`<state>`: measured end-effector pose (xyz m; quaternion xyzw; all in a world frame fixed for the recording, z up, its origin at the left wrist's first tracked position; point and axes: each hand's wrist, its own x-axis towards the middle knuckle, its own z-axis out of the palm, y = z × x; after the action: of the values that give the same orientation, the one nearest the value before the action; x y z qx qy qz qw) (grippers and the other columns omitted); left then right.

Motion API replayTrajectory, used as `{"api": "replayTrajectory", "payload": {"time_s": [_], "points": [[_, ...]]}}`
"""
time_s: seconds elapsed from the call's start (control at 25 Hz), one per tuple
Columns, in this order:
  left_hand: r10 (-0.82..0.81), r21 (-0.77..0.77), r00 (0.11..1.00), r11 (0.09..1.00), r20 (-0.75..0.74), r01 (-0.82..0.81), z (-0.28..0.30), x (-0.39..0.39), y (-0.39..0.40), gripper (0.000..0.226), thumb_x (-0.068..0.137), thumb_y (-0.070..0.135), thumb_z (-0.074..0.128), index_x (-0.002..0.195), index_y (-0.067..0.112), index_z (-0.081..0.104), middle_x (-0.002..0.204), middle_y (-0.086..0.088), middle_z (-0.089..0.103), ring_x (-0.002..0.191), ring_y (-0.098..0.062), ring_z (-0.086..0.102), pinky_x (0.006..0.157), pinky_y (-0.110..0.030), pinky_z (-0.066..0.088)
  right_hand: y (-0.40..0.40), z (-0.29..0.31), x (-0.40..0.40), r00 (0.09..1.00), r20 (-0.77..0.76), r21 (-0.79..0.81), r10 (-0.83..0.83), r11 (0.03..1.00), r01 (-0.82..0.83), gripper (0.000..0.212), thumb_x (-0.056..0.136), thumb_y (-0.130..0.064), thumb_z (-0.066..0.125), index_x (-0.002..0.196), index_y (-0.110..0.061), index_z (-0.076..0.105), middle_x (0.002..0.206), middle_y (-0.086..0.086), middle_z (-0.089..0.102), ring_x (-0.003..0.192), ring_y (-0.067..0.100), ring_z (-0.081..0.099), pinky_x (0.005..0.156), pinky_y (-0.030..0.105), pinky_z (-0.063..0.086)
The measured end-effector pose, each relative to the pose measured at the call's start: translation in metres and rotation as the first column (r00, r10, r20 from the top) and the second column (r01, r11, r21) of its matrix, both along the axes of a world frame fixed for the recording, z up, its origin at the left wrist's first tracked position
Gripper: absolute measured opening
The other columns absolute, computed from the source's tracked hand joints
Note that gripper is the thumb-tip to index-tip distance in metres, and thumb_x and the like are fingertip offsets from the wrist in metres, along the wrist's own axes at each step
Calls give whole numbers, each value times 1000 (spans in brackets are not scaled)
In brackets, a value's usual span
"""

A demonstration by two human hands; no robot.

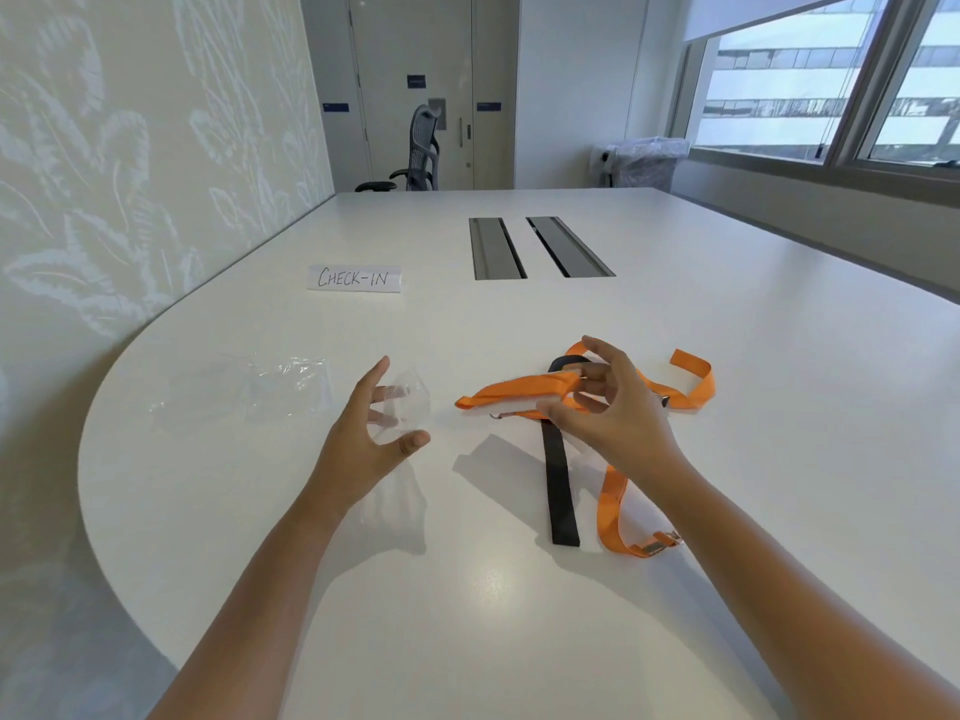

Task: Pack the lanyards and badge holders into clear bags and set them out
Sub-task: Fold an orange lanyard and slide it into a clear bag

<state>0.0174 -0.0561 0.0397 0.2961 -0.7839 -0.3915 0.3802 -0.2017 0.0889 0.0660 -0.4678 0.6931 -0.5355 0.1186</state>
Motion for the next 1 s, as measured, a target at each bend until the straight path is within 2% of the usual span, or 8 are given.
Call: {"api": "replayTrajectory", "payload": {"time_s": [0.12, 0.44, 0.6, 0.68, 0.8, 0.88, 0.96, 1.0], "points": [[-2, -72, 1000, 997, 27, 4, -3, -4, 4, 94, 57, 48, 69, 139, 35, 26, 122, 10, 50, 92, -9, 55, 81, -17, 42, 5, 7, -7, 982, 155, -146, 107, 986, -85, 70, 69, -30, 78, 128, -29, 41, 106, -8, 62, 100, 4, 62, 74, 8, 49], [-168, -74, 984, 982, 57, 172, -4, -15, 13, 92, 59, 42, 72, 136, 41, 23, 123, 17, 50, 90, 11, 51, 77, 2, 36, 9, 11, -19, 780, 502, -365, 374, 909, -201, 84, 54, -46, 84, 126, -20, 49, 115, 7, 63, 106, 18, 63, 81, 24, 54], [3, -278, 977, 959, 214, 58, -10, -18, 8, 90, 61, 49, 76, 138, 37, 30, 114, 18, 55, 93, -2, 57, 96, -26, 39, 7, 9, -22, 782, 495, -382, 378, 904, -195, 74, 62, -41, 79, 127, -21, 48, 110, 3, 66, 105, 19, 64, 79, 25, 55], [138, -440, 882, 894, 452, 86, -5, -19, -1, 93, 63, 55, 73, 141, 38, 25, 122, 16, 51, 108, -10, 53, 109, -41, 24, 7, 13, -24, 791, 497, -400, 356, 903, -156, 82, 49, -51, 85, 119, -25, 51, 100, -5, 71, 103, 18, 66, 79, 26, 55], [140, -343, 541, 892, 829, 295, 12, -20, -16, 98, 62, 64, 67, 141, 46, 13, 144, 14, 32, 136, -15, 25, 113, -49, -3, 10, 16, -29, 788, 510, -439, 346, 892, -107, 85, 44, -54, 85, 116, -26, 50, 94, -7, 72, 101, 18, 67, 79, 26, 55], [183, -323, 389, 885, 903, 335, 28, -17, -23, 100, 62, 66, 67, 142, 46, 11, 151, 15, 19, 141, -14, 12, 112, -52, -8, 11, 17, -32, 788, 510, -452, 346, 887, -97, 86, 44, -54, 85, 117, -25, 49, 92, -7, 72, 100, 18, 67, 81, 27, 55], [329, -454, 400, 849, 855, 271, 42, -17, -19, 79, 76, 56, 62, 142, 39, 22, 148, 10, 28, 137, -18, 24, 112, -51, 7, 11, 17, -33, 793, 506, -453, 339, 887, -90, 86, 44, -55, 85, 117, -26, 48, 92, -8, 72, 101, 19, 66, 83, 29, 55], [397, -541, 504, 823, 767, 174, 45, -21, -12, 58, 84, 45, 58, 136, 32, 36, 139, 5, 43, 128, -22, 38, 107, -46, 22, 11, 17, -33, 796, 503, -454, 337, 887, -88, 86, 45, -55, 84, 117, -26, 47, 93, -9, 72, 102, 19, 66, 84, 30, 55]]}}
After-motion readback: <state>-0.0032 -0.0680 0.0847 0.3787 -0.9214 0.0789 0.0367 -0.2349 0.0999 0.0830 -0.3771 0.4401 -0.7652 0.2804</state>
